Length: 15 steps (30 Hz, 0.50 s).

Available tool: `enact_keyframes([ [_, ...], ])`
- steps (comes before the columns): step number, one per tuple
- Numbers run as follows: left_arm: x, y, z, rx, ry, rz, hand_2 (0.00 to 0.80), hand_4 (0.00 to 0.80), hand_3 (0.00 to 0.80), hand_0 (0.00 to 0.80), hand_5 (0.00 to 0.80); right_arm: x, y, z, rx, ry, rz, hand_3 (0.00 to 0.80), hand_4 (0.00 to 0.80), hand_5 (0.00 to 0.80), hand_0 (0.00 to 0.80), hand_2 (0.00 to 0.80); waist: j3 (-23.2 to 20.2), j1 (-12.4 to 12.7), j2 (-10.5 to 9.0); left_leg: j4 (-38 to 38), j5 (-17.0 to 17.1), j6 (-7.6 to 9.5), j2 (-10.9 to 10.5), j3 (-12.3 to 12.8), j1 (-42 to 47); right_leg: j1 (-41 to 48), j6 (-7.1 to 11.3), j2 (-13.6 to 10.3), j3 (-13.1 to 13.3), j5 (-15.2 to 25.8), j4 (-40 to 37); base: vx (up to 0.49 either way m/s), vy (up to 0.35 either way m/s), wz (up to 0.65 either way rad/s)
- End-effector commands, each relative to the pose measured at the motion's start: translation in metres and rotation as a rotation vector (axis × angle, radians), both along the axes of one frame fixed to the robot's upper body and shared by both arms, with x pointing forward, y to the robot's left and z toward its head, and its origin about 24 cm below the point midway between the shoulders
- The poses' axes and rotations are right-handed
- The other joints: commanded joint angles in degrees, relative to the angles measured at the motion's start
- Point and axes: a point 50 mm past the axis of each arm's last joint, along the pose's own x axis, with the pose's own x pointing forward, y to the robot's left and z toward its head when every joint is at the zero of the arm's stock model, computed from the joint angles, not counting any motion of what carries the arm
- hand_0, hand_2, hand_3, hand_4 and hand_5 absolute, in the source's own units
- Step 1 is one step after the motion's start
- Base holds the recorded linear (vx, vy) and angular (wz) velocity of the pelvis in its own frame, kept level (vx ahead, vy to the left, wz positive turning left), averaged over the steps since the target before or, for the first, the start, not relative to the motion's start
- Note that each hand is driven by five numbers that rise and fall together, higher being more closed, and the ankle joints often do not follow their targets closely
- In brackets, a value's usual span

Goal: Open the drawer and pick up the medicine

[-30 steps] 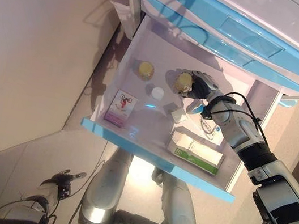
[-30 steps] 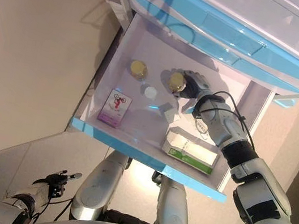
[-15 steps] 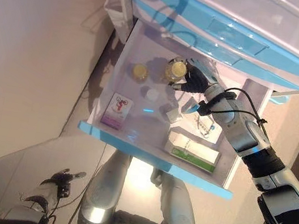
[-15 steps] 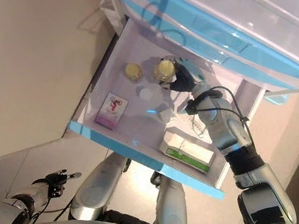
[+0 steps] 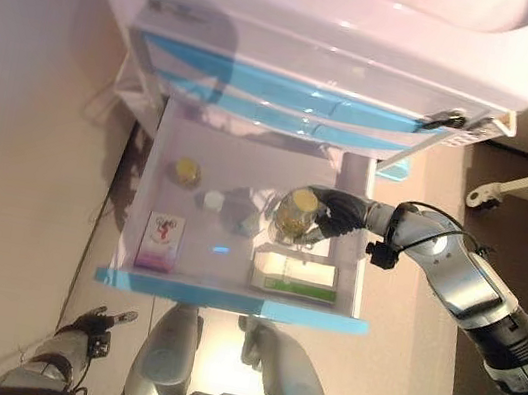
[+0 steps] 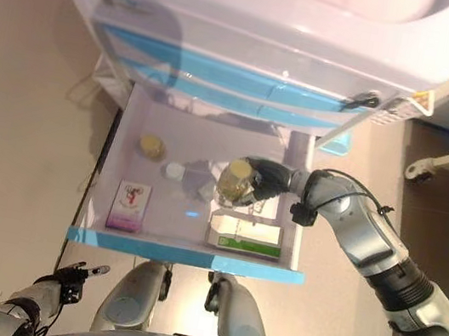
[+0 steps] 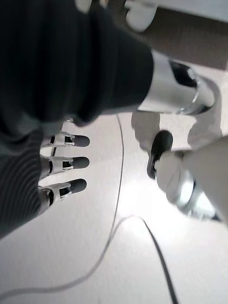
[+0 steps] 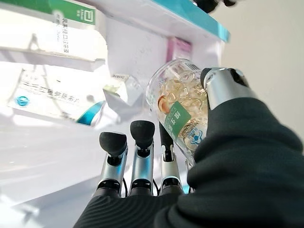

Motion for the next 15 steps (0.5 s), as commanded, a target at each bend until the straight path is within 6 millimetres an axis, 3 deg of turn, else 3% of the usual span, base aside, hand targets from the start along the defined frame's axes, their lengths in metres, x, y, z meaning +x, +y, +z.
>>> enact_keyframes([
  [1, -0.049, -0.003, -0.014, -0.006, 0.187, 0.030, 0.000, 0.000, 0.000, 0.000, 0.000, -0.008, -0.001, 0.034, 0.069, -0.125, 0.056, 0.800, 0.800, 0.800, 0.800, 0.800, -4.9, -0.6, 1.95, -5.9, -0.1, 0.08, -0.5, -1.4, 3.1, 2.6, 3.70, -1.4, -0.5, -3.4, 4.3, 0.129, 0.089, -0.23],
  [7, -0.065, -0.011, -0.019, -0.030, 0.246, 0.029, 0.000, 0.000, 0.000, 0.000, 0.000, 0.008, -0.024, 0.062, 0.170, -0.190, -0.055, 0.800, 0.800, 0.800, 0.800, 0.800, -9.0, -1.3, 2.66, -7.5, -0.4, 0.33, -0.8, -0.1, 6.0, 4.2, 4.01, -1.2, 0.7, -2.6, 2.6, 0.116, 0.064, -0.17],
  [15, -0.079, -0.006, -0.018, -0.013, 0.318, 0.051, 0.000, 0.000, 0.000, 0.000, 0.000, 0.040, -0.046, 0.091, 0.185, -0.245, -0.201, 0.800, 0.800, 0.800, 0.800, 0.800, -10.8, 0.6, 2.62, -8.3, -0.6, 0.70, -1.3, -0.7, 7.9, 6.4, 4.02, -1.7, -1.0, -2.3, 1.3, 0.075, 0.019, -0.01],
])
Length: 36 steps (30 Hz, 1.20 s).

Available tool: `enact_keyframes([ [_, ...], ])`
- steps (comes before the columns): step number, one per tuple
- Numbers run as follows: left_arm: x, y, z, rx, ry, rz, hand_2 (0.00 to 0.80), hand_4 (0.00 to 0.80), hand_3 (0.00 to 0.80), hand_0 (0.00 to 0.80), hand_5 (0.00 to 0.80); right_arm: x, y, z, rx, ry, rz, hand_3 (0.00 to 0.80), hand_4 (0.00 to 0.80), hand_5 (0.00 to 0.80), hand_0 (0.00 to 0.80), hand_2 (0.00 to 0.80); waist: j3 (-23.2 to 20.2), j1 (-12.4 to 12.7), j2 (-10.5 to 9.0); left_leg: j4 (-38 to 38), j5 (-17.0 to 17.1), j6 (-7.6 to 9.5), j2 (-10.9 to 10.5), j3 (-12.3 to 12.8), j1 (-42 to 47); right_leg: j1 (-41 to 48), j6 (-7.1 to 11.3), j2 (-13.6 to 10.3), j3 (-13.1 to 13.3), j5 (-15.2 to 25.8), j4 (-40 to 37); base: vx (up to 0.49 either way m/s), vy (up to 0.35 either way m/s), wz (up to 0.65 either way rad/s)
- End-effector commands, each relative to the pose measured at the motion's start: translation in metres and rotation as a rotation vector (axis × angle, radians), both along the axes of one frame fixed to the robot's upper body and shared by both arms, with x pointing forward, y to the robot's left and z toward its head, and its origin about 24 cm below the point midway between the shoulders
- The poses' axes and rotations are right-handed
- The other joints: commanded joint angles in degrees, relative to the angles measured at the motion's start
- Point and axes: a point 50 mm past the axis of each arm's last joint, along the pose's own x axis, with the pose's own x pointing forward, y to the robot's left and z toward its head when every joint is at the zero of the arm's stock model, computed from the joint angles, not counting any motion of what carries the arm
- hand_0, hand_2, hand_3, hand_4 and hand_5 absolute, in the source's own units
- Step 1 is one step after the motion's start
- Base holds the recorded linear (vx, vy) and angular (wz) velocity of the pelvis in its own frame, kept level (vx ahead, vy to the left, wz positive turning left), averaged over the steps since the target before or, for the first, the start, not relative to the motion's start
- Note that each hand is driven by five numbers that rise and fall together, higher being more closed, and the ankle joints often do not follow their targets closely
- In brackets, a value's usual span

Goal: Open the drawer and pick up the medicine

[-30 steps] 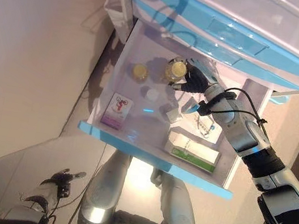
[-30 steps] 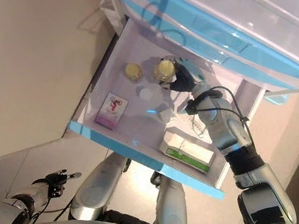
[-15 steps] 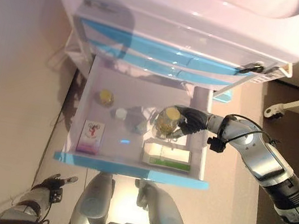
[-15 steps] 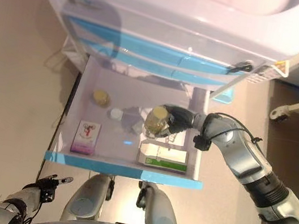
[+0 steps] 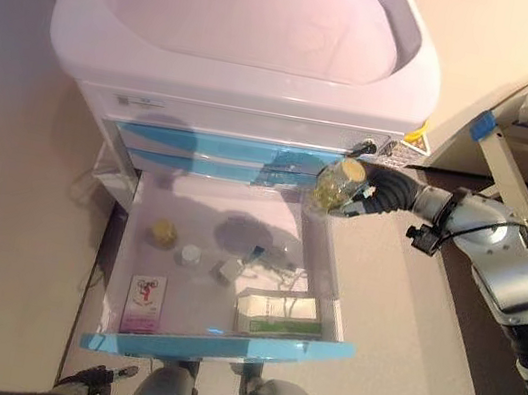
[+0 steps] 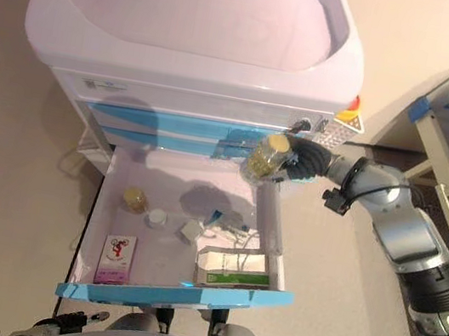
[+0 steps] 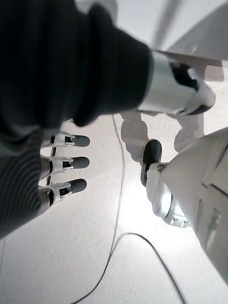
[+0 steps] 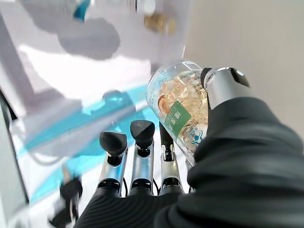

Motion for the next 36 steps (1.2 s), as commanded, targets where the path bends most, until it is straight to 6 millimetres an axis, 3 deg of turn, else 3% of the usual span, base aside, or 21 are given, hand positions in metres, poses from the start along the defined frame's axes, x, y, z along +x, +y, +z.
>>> enact_keyframes([
  [1, -0.030, 0.018, 0.003, 0.059, 0.145, 0.022, 0.000, 0.000, 0.000, 0.000, 0.000, 0.013, -0.001, 0.043, 0.059, -0.149, -0.023, 0.800, 0.800, 0.800, 0.800, 0.800, -1.9, 2.4, -0.18, -1.8, -1.4, 0.01, -1.2, -3.2, 0.0, 1.4, 3.63, -2.0, -2.5, -2.5, 4.2, 0.070, 0.010, 0.09],
  [11, -0.046, 0.025, 0.005, 0.070, 0.206, 0.027, 0.000, 0.000, 0.000, 0.000, 0.000, 0.051, -0.019, 0.059, 0.019, -0.057, -0.192, 0.800, 0.800, 0.800, 0.800, 0.800, -2.6, 6.1, -1.31, -2.6, -0.8, -0.33, -1.5, -6.1, 1.3, 4.1, 3.26, -2.8, -6.3, -3.3, 3.8, 0.079, 0.009, 0.19],
  [18, -0.047, 0.027, 0.006, 0.073, 0.206, 0.014, 0.000, 0.000, 0.000, 0.000, 0.000, 0.070, -0.024, 0.072, 0.105, -0.046, -0.280, 0.800, 0.800, 0.800, 0.800, 0.800, -2.3, 8.8, -2.03, -2.2, -0.7, -0.41, -1.7, -8.0, 1.5, 5.4, 3.05, -3.2, -8.7, -3.9, 4.1, 0.082, 0.002, 0.15],
  [28, -0.057, 0.032, 0.008, 0.085, 0.234, 0.026, 0.000, 0.000, 0.000, 0.000, 0.000, 0.079, -0.041, 0.101, 0.190, -0.079, -0.383, 0.800, 0.800, 0.800, 0.800, 0.800, -1.8, 11.1, -2.35, -2.7, -0.4, -0.76, -1.5, -10.0, 1.8, 6.5, 2.98, -3.4, -10.9, -4.4, 4.0, 0.060, 0.005, 0.16],
  [36, -0.060, 0.033, 0.008, 0.086, 0.231, 0.035, 0.000, 0.000, 0.000, 0.000, 0.000, 0.080, -0.056, 0.105, 0.152, -0.061, -0.453, 0.800, 0.800, 0.800, 0.800, 0.800, -1.9, 11.2, -2.68, -2.8, -0.3, -0.92, -1.5, -10.2, 2.0, 6.6, 3.00, -3.6, -11.4, -4.5, 4.2, 0.024, 0.002, 0.05],
])
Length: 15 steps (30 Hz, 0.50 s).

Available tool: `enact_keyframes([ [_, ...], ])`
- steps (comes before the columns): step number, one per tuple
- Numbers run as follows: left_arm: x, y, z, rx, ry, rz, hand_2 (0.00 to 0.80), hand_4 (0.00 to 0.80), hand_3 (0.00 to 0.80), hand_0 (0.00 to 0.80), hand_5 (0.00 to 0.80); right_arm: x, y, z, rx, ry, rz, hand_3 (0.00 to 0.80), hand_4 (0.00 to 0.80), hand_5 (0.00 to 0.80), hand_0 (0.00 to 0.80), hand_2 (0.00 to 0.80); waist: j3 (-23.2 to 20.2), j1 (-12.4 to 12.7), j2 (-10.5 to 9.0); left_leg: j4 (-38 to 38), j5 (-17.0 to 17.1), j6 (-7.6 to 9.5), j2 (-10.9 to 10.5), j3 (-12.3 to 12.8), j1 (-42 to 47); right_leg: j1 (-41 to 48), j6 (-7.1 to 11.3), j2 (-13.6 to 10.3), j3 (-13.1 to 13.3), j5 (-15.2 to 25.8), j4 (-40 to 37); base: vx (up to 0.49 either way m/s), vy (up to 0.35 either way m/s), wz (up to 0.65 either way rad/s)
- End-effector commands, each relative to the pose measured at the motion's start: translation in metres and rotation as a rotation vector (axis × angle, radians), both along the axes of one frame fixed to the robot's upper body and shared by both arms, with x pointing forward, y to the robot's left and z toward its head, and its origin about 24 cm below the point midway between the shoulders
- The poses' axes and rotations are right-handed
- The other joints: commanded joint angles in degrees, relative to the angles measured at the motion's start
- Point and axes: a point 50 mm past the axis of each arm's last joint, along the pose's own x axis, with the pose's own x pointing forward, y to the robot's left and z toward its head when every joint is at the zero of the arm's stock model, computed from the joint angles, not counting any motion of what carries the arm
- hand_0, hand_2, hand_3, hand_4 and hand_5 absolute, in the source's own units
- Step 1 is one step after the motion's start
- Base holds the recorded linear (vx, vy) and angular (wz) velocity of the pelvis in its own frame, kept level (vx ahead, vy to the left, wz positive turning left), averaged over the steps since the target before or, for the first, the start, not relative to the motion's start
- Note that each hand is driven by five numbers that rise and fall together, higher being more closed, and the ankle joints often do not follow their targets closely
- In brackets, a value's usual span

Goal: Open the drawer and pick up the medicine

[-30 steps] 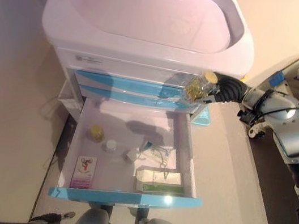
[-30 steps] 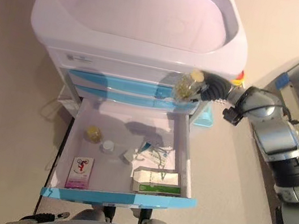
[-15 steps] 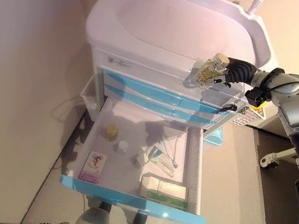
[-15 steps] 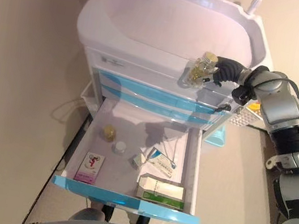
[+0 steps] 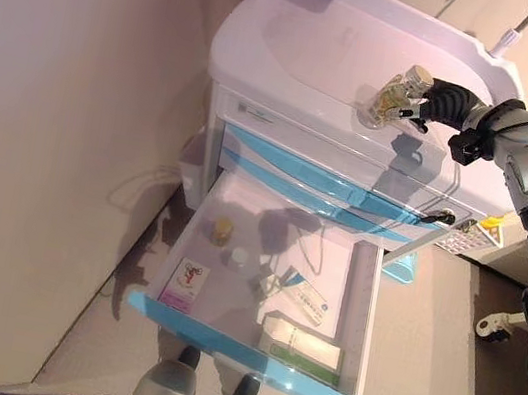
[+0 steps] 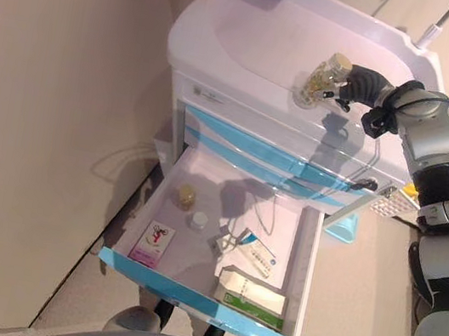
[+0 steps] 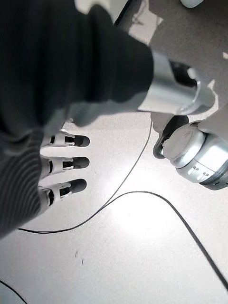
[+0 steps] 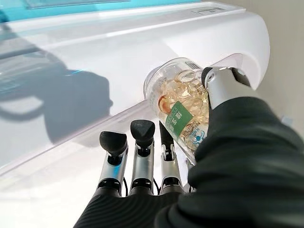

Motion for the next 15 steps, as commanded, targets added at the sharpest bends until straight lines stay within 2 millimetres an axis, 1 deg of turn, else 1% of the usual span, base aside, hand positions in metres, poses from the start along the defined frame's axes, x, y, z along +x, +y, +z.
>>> enact_keyframes([
  [1, -0.023, 0.013, 0.005, 0.029, 0.098, 0.008, 0.000, 0.000, 0.000, 0.000, 0.000, -0.001, -0.005, 0.053, -0.051, -0.132, -0.052, 0.800, 0.800, 0.800, 0.800, 0.800, -0.8, 0.5, -0.05, -1.9, -2.1, -0.12, -0.2, -1.0, 1.3, 1.0, 2.83, -2.4, -1.4, -4.3, 8.0, 0.000, 0.000, 0.00],
  [4, -0.023, 0.012, 0.004, 0.028, 0.092, 0.012, 0.000, 0.000, 0.000, 0.000, 0.000, -0.001, -0.012, 0.053, -0.072, -0.110, -0.081, 0.800, 0.800, 0.800, 0.800, 0.800, -1.0, 0.5, -0.05, -2.0, -2.2, -0.20, -0.1, -0.9, 1.4, 1.0, 2.87, -2.4, -1.4, -4.3, 8.0, 0.015, 0.001, -0.01],
  [6, -0.023, 0.011, 0.004, 0.029, 0.093, 0.010, 0.000, 0.000, 0.000, 0.000, 0.000, -0.001, -0.024, 0.047, -0.116, -0.065, -0.136, 0.800, 0.800, 0.800, 0.800, 0.800, -0.9, 0.6, -0.10, -1.6, -2.3, -0.15, -0.2, -0.9, 1.4, 1.1, 2.75, -2.4, -1.3, -4.4, 8.1, 0.060, -0.004, -0.02],
  [10, -0.021, 0.012, 0.004, 0.033, 0.090, 0.006, 0.000, 0.000, 0.000, 0.000, 0.000, -0.001, -0.043, 0.041, -0.152, -0.029, -0.218, 0.800, 0.800, 0.800, 0.800, 0.800, -0.4, 1.1, -0.13, -1.2, -2.4, -0.05, -0.2, -1.3, 1.1, 0.9, 2.53, -2.3, -1.4, -4.6, 8.4, 0.011, -0.003, 0.00],
  [13, -0.019, 0.013, 0.005, 0.037, 0.086, 0.004, 0.000, 0.000, 0.000, 0.000, 0.000, -0.002, -0.057, 0.044, -0.156, -0.030, -0.282, 0.800, 0.800, 0.800, 0.800, 0.800, 0.0, 1.5, -0.04, -1.0, -2.4, -0.02, -0.3, -1.7, 0.8, 0.8, 2.45, -2.2, -1.6, -4.7, 8.5, 0.007, -0.008, 0.02],
  [15, -0.016, 0.015, 0.005, 0.041, 0.083, 0.003, 0.000, 0.000, 0.000, 0.000, 0.000, -0.005, -0.068, 0.052, -0.142, -0.056, -0.348, 0.800, 0.800, 0.800, 0.800, 0.800, 0.5, 1.9, -0.09, -1.0, -2.4, -0.02, -0.2, -2.1, 0.5, 0.7, 2.43, -2.2, -1.8, -4.7, 8.5, 0.006, -0.028, 0.11],
])
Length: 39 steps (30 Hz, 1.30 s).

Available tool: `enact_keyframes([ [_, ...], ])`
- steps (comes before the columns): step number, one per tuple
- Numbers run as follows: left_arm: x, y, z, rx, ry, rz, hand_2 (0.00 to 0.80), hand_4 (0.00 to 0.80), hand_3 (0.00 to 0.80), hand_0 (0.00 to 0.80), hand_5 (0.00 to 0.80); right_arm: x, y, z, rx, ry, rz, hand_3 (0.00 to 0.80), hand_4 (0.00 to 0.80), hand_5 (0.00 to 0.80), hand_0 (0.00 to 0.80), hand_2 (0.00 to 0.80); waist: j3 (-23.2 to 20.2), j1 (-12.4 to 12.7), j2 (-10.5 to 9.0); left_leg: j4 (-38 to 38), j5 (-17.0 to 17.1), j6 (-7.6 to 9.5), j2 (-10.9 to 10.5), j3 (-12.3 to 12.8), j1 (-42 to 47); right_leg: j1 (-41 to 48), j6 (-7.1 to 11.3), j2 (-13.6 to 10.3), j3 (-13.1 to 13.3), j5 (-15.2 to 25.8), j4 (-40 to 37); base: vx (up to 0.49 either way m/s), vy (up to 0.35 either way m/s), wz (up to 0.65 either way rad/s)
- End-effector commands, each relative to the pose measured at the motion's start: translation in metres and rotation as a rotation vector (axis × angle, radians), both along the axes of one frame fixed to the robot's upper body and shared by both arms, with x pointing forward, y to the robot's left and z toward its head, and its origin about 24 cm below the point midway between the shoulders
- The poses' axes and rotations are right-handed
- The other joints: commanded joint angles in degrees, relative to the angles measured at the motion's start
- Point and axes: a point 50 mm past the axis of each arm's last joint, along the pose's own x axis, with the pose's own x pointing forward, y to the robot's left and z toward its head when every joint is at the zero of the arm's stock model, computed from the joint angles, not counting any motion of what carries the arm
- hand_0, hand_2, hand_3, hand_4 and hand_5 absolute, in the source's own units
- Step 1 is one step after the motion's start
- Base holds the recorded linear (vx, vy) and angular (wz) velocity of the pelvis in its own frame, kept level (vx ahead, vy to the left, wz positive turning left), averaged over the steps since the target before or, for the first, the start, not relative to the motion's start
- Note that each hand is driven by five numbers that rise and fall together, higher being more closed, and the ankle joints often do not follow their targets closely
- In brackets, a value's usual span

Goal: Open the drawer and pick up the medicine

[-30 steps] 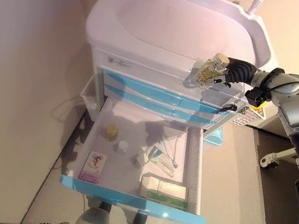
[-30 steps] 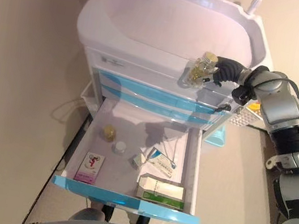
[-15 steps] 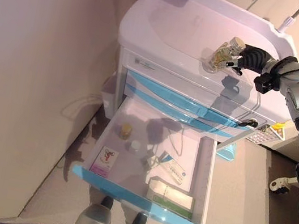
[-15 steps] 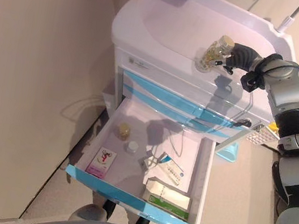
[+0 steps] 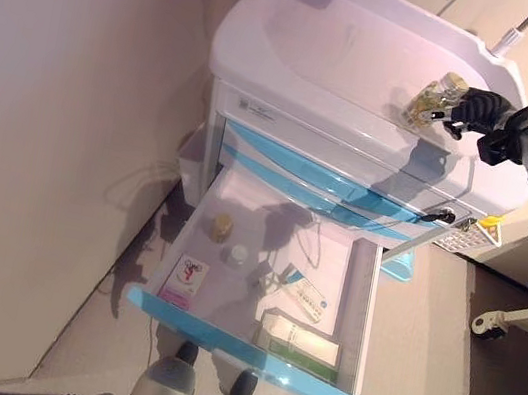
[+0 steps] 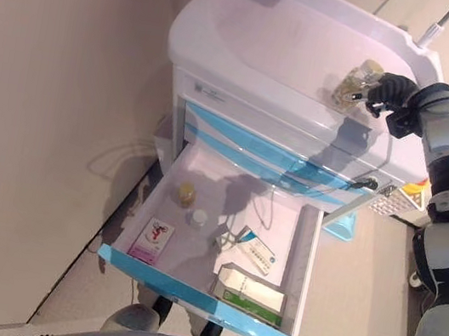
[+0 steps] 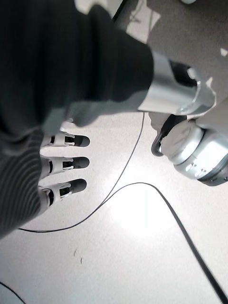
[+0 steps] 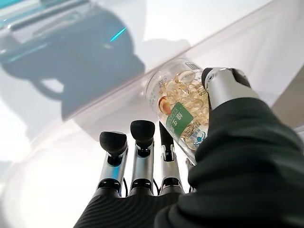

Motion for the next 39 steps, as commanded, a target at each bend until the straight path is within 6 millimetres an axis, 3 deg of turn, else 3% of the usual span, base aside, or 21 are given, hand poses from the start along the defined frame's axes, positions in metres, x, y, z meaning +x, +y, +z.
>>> enact_keyframes([
  [1, -0.019, 0.016, 0.006, 0.041, 0.091, 0.006, 0.000, 0.000, 0.000, 0.000, 0.000, -0.009, -0.019, 0.053, -0.114, -0.135, -0.094, 0.800, 0.800, 0.800, 0.800, 0.800, -1.1, 1.8, 0.67, -1.2, -2.4, 0.13, -0.2, -1.6, 0.6, 0.4, 2.11, -2.1, -1.0, -4.5, 8.6, -0.010, -0.037, 0.15],
  [8, -0.018, 0.020, 0.008, 0.046, 0.085, 0.009, 0.000, 0.000, 0.000, 0.000, 0.000, -0.019, -0.042, 0.072, -0.093, -0.175, -0.214, 0.800, 0.800, 0.800, 0.800, 0.800, 0.0, 2.5, 0.66, -1.1, -2.3, 0.14, -0.2, -2.5, -0.3, 0.0, 1.92, -1.9, -1.5, -4.7, 8.6, -0.018, -0.033, 0.11],
  [14, -0.022, 0.020, 0.007, 0.046, 0.086, 0.002, 0.000, 0.000, 0.000, 0.000, 0.000, -0.026, -0.056, 0.070, -0.092, -0.139, -0.260, 0.800, 0.800, 0.800, 0.800, 0.800, 0.4, 2.9, 0.76, -0.8, -2.3, -0.07, -0.2, -3.0, -0.4, 0.2, 1.63, -1.9, -1.8, -4.8, 8.5, 0.026, -0.018, 0.06],
  [25, -0.010, 0.020, 0.008, 0.047, 0.050, -0.023, 0.000, 0.000, 0.000, 0.000, 0.000, -0.025, -0.058, 0.059, -0.153, -0.064, -0.250, 0.800, 0.800, 0.800, 0.800, 0.800, 2.0, 3.4, 1.04, -0.4, -2.1, -0.16, -0.2, -3.7, -1.6, -0.4, 1.27, -1.7, -1.9, -5.0, 8.3, 0.000, 0.000, 0.00],
  [39, 0.000, 0.022, 0.009, 0.043, 0.021, -0.036, 0.000, 0.000, 0.000, 0.000, 0.000, -0.022, -0.051, 0.065, -0.297, -0.056, -0.203, 0.800, 0.800, 0.800, 0.800, 0.800, 3.8, 3.4, 1.06, -0.1, -1.7, -0.24, -0.3, -4.1, -3.1, -1.6, 1.19, -1.5, -1.5, -4.8, 8.6, -0.015, -0.002, 0.01],
])
